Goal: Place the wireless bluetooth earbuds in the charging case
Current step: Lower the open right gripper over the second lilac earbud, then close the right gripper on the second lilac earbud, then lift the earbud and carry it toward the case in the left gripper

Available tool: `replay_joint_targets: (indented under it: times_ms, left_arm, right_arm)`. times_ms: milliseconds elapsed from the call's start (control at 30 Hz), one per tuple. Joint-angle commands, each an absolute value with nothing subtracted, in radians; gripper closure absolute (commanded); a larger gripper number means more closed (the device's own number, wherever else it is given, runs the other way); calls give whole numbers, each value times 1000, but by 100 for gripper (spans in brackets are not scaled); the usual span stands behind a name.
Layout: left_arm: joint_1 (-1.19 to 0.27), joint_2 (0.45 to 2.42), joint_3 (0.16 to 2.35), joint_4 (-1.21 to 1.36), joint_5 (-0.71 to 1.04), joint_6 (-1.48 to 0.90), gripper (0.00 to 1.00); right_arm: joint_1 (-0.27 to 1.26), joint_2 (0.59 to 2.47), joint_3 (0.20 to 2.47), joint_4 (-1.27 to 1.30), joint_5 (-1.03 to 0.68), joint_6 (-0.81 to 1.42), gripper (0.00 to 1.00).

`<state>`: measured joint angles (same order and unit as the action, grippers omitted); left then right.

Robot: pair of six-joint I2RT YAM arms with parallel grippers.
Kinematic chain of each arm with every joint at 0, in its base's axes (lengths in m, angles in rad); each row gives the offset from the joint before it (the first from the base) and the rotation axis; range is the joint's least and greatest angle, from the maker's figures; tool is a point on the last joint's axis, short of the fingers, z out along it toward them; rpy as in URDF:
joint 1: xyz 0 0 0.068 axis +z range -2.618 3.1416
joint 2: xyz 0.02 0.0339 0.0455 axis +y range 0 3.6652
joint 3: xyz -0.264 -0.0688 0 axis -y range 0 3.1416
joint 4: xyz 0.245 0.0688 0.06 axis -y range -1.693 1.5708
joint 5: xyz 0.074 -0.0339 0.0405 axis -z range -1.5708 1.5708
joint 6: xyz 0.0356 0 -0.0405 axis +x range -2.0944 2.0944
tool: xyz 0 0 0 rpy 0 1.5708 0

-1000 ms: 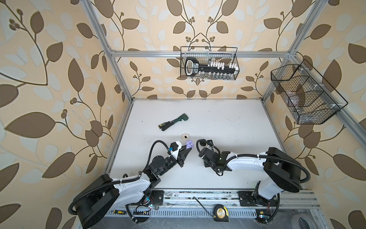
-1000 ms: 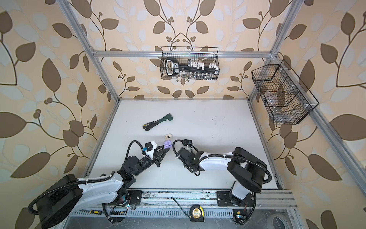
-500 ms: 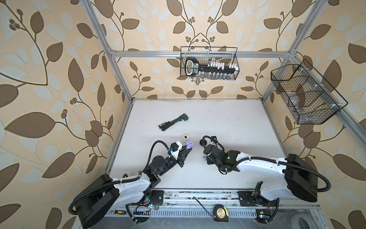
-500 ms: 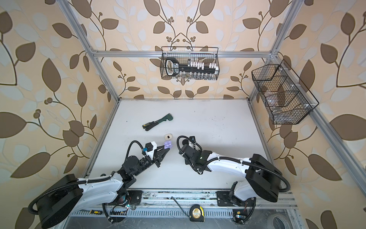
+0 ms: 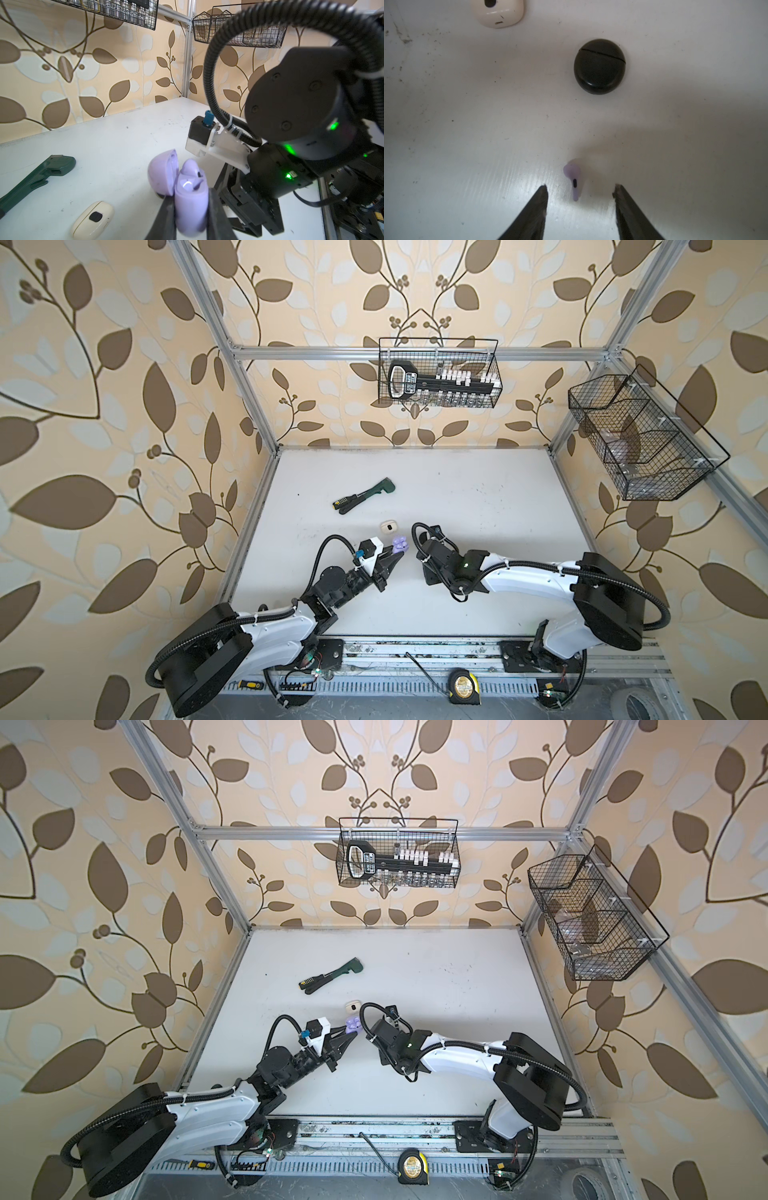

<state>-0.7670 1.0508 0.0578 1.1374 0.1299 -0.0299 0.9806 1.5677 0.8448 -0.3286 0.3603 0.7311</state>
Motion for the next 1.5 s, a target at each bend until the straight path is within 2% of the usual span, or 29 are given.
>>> replay_joint_targets:
  times_ms: [0,633,967,1467]
  left_arm:
    - [-776,1052,60,1206,149,-18,100]
    - [-776,1028,60,1186,146,-14,100]
    - [-776,1026,61,1183,149,-12,100]
    - [-776,1020,61,1180,153,-12,100]
  right_arm:
    - [975,1609,878,-352,341,711,47]
    - [969,1708,908,-347,318,707,55]
    - [972,1729,920,-356,316,708,69]
    - [988,1761,936,-358,308,713,75]
